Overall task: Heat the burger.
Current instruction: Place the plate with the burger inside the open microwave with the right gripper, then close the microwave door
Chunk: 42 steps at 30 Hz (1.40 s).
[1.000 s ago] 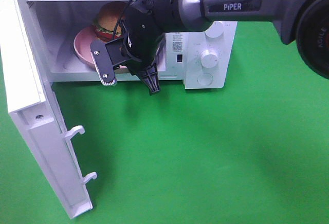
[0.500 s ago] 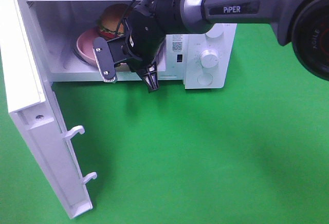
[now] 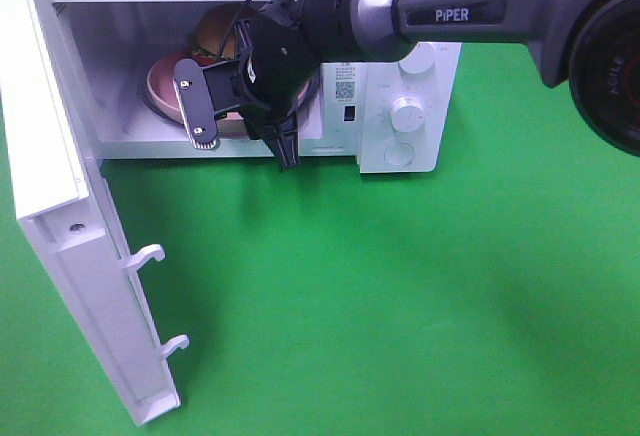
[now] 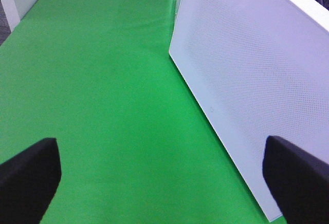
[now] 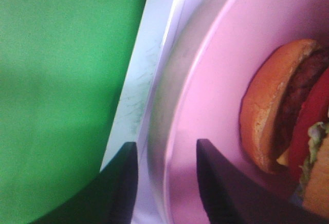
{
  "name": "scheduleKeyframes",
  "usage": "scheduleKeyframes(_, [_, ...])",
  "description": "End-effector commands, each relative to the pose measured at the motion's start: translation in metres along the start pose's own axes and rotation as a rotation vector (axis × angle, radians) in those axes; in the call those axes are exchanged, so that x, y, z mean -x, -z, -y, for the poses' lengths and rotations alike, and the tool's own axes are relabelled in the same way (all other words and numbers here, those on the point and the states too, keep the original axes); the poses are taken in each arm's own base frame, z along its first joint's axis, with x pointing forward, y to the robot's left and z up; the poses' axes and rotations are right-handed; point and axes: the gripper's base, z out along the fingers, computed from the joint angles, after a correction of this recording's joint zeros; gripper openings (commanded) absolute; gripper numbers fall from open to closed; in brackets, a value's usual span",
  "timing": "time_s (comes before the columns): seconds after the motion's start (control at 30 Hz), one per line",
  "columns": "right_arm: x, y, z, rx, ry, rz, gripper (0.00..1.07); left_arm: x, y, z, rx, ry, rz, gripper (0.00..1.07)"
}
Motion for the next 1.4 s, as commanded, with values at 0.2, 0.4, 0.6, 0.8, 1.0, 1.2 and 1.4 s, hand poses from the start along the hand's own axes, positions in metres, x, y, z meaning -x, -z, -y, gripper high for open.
scheduleKeyframes(0.2, [-0.001, 0.013, 0.004, -0.004, -0.032, 0.013, 0.43, 0.001, 0.000, 0.000, -0.001, 0.004, 0.009, 1.00])
scheduleKeyframes(0.4, [-0.004, 0.023, -0.002, 0.007, -0.026, 0.013, 0.51, 0.001, 0.000, 0.000, -0.001, 0.004, 0.009, 1.00])
scheduleKeyframes(0.6, [-0.008, 0.045, -0.013, 0.000, -0.029, 0.038, 0.68, 0.001, 0.000, 0.000, -0.001, 0.004, 0.009, 1.00])
scheduleKeyframes(0.8, [-0.013, 0.063, -0.022, 0.003, -0.033, 0.049, 0.74, 0.001, 0.000, 0.000, -0.001, 0.004, 0.009, 1.00])
scheduleKeyframes(1.0, [-0.019, 0.083, -0.033, 0.017, -0.045, 0.047, 0.74, 0.001, 0.000, 0.000, -0.001, 0.004, 0.009, 1.00])
scheduleKeyframes(1.2, [-0.024, 0.102, -0.040, -0.001, -0.128, 0.061, 0.74, 0.001, 0.000, 0.000, -0.001, 0.004, 0.009, 1.00])
scheduleKeyframes(1.4, [-0.031, 0.125, -0.054, -0.002, -0.253, 0.070, 0.74, 0.001, 0.000, 0.000, -0.001, 0.004, 0.009, 1.00])
